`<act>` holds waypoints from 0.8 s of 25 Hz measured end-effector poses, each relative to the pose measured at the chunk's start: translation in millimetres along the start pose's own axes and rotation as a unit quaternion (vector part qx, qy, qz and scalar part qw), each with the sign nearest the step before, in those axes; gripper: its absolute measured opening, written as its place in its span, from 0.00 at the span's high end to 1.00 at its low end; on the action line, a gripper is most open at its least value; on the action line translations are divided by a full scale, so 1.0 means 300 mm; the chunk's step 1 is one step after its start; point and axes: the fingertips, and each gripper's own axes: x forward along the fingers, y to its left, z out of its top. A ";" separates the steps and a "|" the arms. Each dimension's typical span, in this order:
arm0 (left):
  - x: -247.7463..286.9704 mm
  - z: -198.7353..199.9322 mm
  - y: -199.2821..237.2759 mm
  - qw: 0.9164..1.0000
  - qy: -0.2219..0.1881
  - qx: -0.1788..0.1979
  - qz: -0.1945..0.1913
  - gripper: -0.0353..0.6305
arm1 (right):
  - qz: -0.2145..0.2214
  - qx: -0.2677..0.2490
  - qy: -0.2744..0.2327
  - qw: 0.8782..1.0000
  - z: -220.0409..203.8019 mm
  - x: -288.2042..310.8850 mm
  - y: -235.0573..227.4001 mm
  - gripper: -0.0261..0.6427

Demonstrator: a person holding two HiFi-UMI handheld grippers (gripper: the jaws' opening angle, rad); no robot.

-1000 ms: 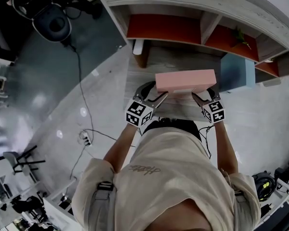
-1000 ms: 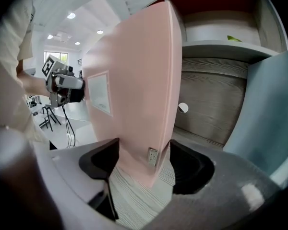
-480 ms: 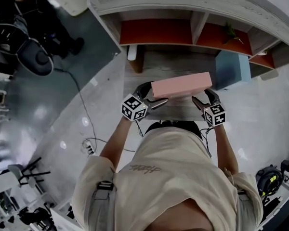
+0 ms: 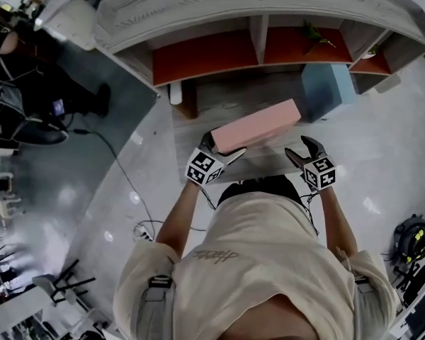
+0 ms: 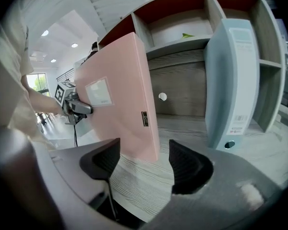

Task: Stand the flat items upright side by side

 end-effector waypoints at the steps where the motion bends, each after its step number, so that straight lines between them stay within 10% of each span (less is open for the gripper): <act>1: 0.001 0.000 -0.002 1.000 -0.001 0.000 0.004 0.35 | -0.008 0.003 -0.003 1.000 -0.001 -0.010 -0.007 0.49; 20: 0.208 0.057 -0.084 0.986 0.010 -0.065 0.154 0.37 | -0.043 0.035 -0.034 0.998 -0.072 -0.204 -0.202 0.54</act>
